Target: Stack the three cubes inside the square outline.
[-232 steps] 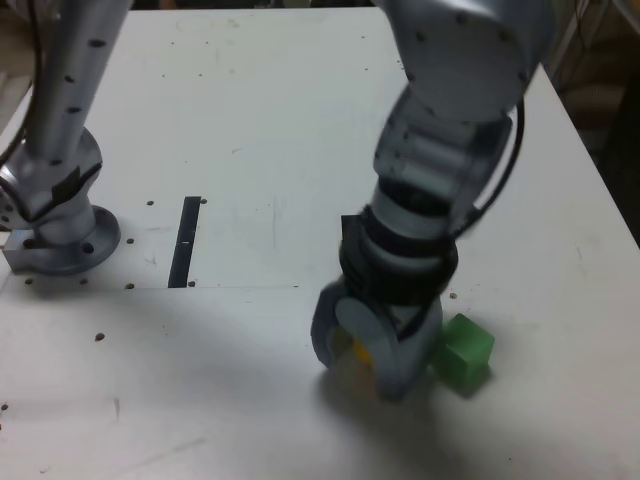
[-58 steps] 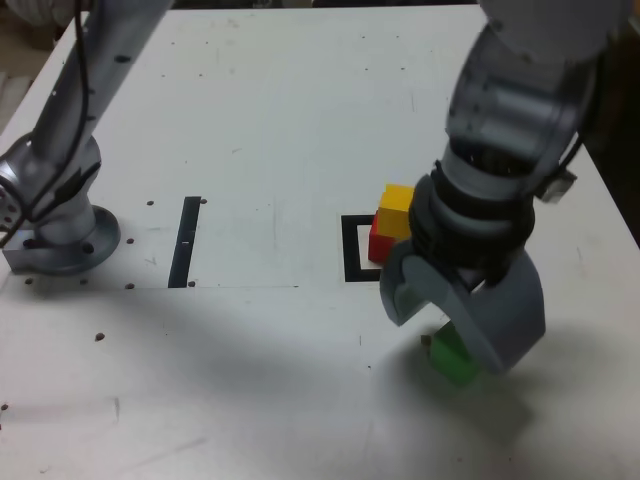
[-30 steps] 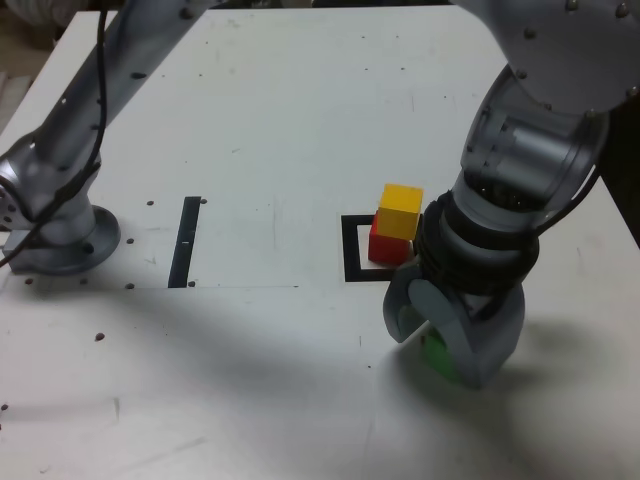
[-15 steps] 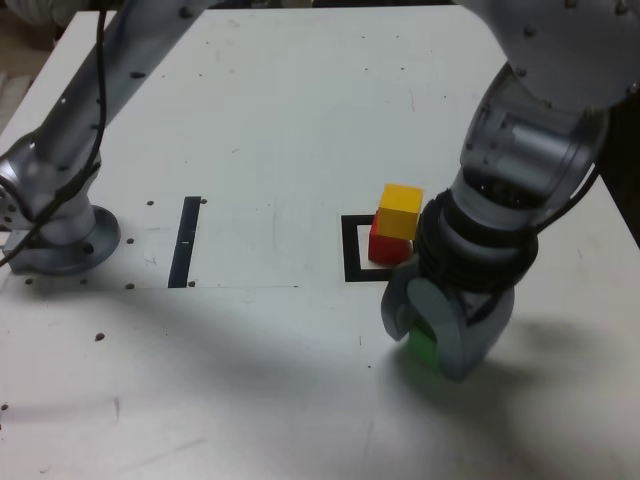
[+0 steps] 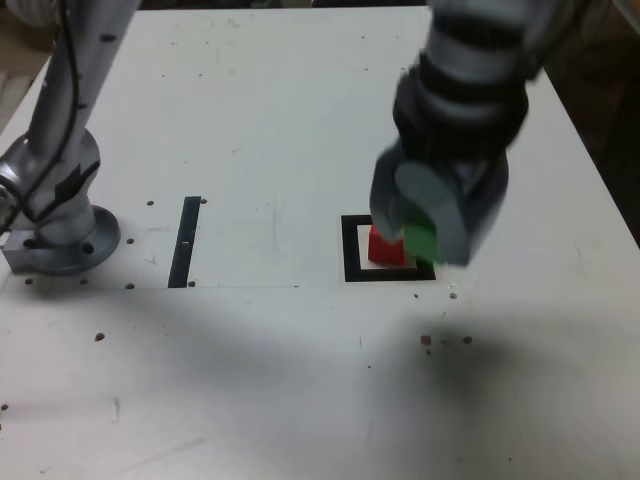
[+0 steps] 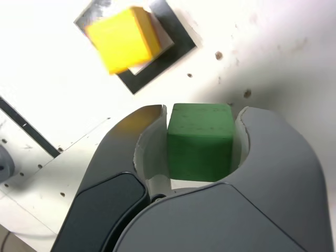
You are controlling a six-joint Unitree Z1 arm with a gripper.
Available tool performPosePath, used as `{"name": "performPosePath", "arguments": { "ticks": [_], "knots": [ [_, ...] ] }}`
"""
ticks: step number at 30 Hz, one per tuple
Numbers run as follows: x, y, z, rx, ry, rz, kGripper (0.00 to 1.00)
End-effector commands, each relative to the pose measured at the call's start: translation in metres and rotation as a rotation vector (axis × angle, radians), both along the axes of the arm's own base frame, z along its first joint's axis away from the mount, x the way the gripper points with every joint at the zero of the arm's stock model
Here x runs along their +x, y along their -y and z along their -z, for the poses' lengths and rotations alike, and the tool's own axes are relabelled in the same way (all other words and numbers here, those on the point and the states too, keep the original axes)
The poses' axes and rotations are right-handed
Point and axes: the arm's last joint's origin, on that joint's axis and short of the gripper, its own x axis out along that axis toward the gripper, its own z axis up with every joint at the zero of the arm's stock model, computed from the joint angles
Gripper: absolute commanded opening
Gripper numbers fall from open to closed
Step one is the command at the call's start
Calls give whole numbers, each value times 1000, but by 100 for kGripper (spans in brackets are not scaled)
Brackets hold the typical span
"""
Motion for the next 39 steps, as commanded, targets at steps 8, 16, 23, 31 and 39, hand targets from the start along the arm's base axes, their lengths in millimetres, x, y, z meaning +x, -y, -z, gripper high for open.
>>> {"name": "performPosePath", "arguments": {
  "ticks": [8, 16, 23, 31, 39],
  "knots": [
    [-15, -49, -16, -26, -18, -188, 28],
    [-17, -75, -20, -52, -14, -302, 28],
    [-14, -85, -18, -61, -18, -340, 28],
    [-12, -96, -7, -70, -48, -379, 28],
    [-8, -99, 3, -80, -64, -384, 28]
  ]
}}
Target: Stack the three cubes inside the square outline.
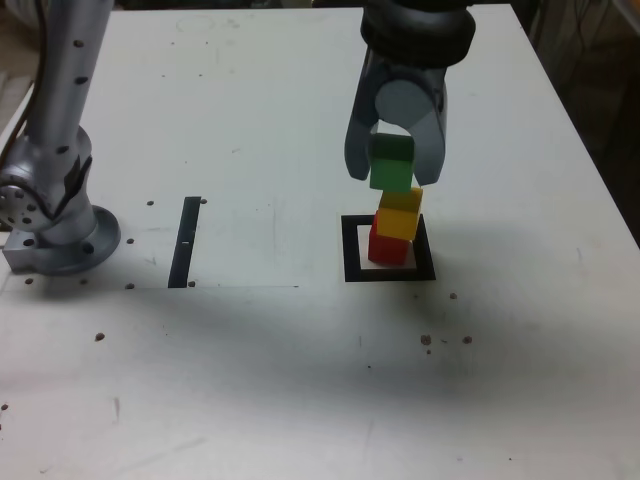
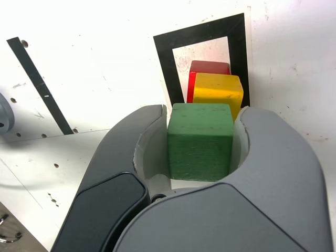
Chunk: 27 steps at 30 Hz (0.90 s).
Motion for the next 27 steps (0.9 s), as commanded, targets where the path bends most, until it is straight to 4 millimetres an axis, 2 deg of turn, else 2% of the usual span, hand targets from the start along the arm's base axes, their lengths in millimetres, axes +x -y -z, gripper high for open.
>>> {"name": "performPosePath", "arguments": {
  "ticks": [1, 18, 20, 25, 27],
  "knots": [
    [1, -1, 4, -1, -12, -1, 28],
    [6, -4, 16, -19, -9, -3, 29],
    [6, -4, 17, -19, -8, -4, 38],
    [7, -6, 19, -19, -5, -2, 87],
    [7, -7, 20, -19, -5, -1, 97]
  ]
}}
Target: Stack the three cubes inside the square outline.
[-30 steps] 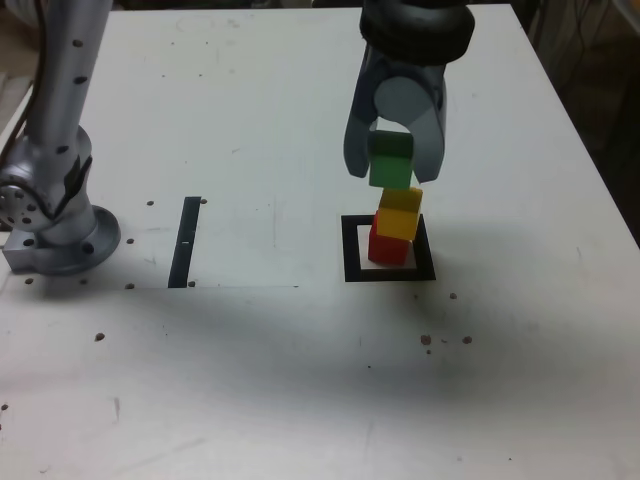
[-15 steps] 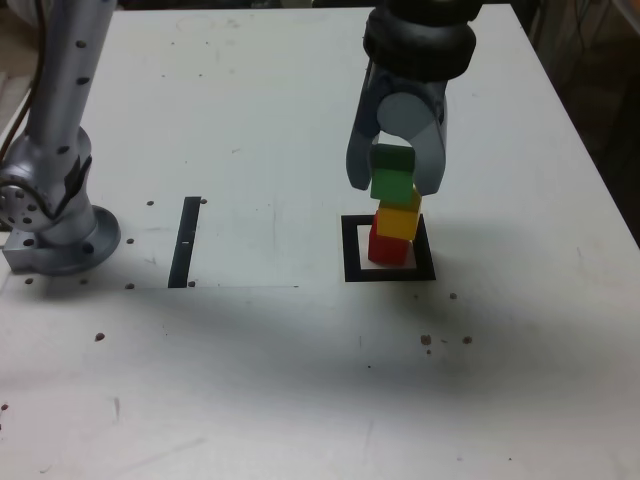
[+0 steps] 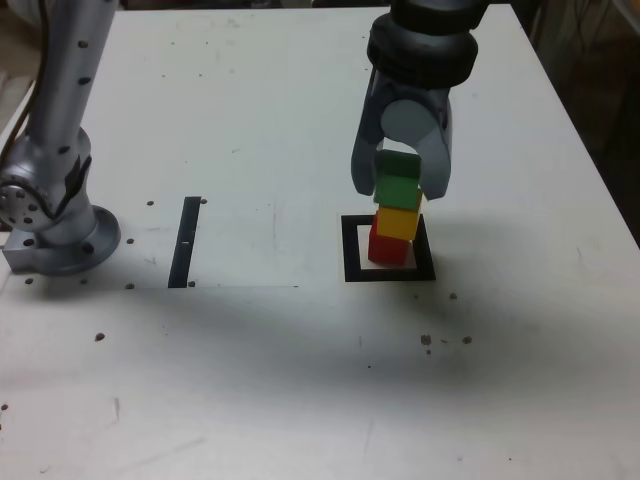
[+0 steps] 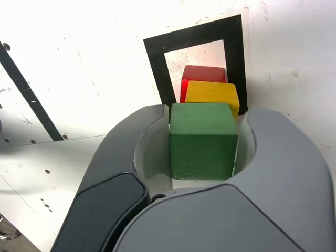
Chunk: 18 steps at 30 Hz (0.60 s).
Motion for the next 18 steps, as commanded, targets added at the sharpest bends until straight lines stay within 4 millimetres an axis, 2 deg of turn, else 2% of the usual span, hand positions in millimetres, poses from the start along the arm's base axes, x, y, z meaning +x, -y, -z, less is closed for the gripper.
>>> {"name": "performPosePath", "arguments": {
  "ticks": [1, 10, 18],
  "knots": [
    [1, -1, 2, 1, -4, 0, 99],
    [-4, -2, -2, 5, 3, 1, 100],
    [-17, -3, -14, 18, 22, -2, 100]
  ]
}}
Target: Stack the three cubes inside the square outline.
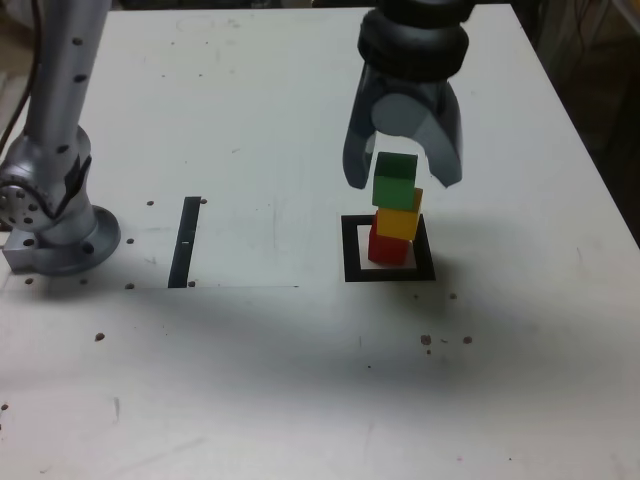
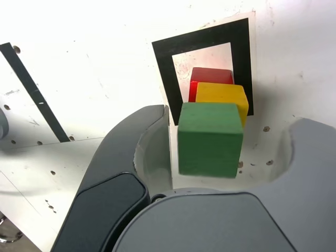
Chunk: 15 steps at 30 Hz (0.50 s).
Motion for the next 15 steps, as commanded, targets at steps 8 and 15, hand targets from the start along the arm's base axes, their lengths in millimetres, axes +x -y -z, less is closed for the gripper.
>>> {"name": "performPosePath", "arguments": {
  "ticks": [8, 15],
  "knots": [
    [-31, -5, -20, 30, 27, -17, 100],
    [-64, -9, -25, 56, 8, -50, 100]
  ]
}}
